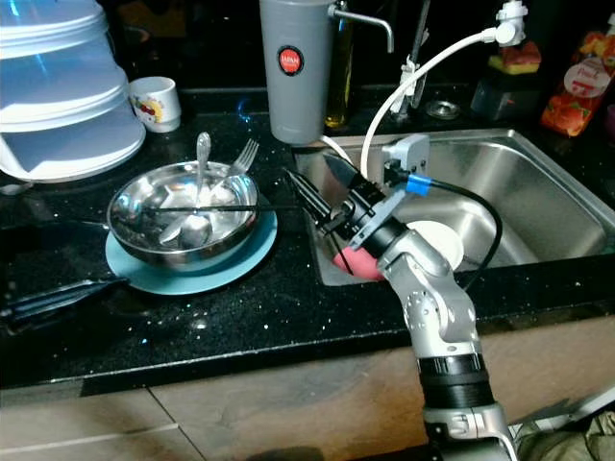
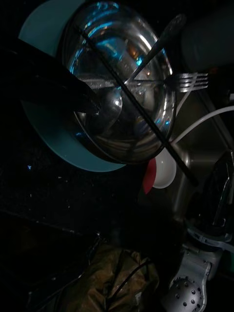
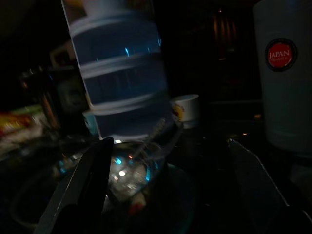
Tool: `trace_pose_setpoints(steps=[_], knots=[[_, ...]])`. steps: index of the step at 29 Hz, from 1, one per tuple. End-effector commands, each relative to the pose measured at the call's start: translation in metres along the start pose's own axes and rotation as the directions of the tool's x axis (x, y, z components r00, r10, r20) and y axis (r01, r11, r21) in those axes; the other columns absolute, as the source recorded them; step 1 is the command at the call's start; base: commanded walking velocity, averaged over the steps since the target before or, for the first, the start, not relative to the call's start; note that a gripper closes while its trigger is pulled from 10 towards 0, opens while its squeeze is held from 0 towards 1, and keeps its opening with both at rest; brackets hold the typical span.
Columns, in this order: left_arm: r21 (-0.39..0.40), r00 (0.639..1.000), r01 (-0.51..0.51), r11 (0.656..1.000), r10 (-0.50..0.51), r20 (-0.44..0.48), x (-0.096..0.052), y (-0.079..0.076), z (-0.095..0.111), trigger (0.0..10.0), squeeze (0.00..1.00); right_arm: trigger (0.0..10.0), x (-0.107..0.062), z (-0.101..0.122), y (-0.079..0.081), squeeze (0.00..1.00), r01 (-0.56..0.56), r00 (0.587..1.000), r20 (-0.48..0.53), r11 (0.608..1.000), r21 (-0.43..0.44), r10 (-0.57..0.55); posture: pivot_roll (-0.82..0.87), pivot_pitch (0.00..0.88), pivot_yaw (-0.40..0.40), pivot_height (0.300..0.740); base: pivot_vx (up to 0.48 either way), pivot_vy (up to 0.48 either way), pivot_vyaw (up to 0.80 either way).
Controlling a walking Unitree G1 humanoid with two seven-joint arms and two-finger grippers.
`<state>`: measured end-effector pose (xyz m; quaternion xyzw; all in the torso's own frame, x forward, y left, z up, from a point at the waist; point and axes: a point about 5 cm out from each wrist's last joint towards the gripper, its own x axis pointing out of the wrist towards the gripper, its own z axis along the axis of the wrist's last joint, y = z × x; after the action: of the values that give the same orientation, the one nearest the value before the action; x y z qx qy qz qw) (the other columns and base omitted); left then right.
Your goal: Kitchen organization
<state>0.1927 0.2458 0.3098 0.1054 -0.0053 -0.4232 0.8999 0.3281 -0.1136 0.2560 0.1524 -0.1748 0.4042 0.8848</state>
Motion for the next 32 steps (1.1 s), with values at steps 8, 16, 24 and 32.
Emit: trace_pose_setpoints(steps=[8, 16, 24, 32], knots=[[0.029, 1.000, -0.008, 1.000, 0.009, -0.024, -0.002, -0.001, 0.000, 10.0, 0.00, 10.0, -0.006, 0.004, 0.010, 0.00, -0.095, 0.995, -0.022, 0.995, 0.016, 0.095, 0.08, 0.090, -0.054, 0.740, 0.000, 0.000, 0.00], [0.051, 0.998, -0.019, 0.999, 0.022, -0.067, 0.002, 0.003, -0.013, 10.0, 0.00, 10.0, -0.012, -0.008, 0.016, 0.00, -0.150, 0.978, -0.161, 0.983, -0.105, 0.132, 0.07, 0.090, -0.051, 0.740, 0.000, 0.000, 0.00], [0.062, 1.000, -0.012, 0.998, 0.014, -0.028, 0.010, 0.003, -0.012, 10.0, 0.00, 10.0, -0.011, -0.010, 0.012, 0.00, -0.100, 0.985, -0.153, 0.982, -0.160, 0.075, 0.06, 0.083, -0.043, 0.740, 0.000, 0.000, 0.00], [0.075, 1.000, -0.004, 0.997, 0.006, -0.024, 0.013, 0.004, -0.013, 10.0, 0.00, 10.0, -0.009, -0.014, 0.011, 0.00, -0.071, 0.988, -0.149, 0.985, -0.157, 0.048, 0.07, 0.084, -0.046, 0.740, 0.000, 0.000, 0.00]])
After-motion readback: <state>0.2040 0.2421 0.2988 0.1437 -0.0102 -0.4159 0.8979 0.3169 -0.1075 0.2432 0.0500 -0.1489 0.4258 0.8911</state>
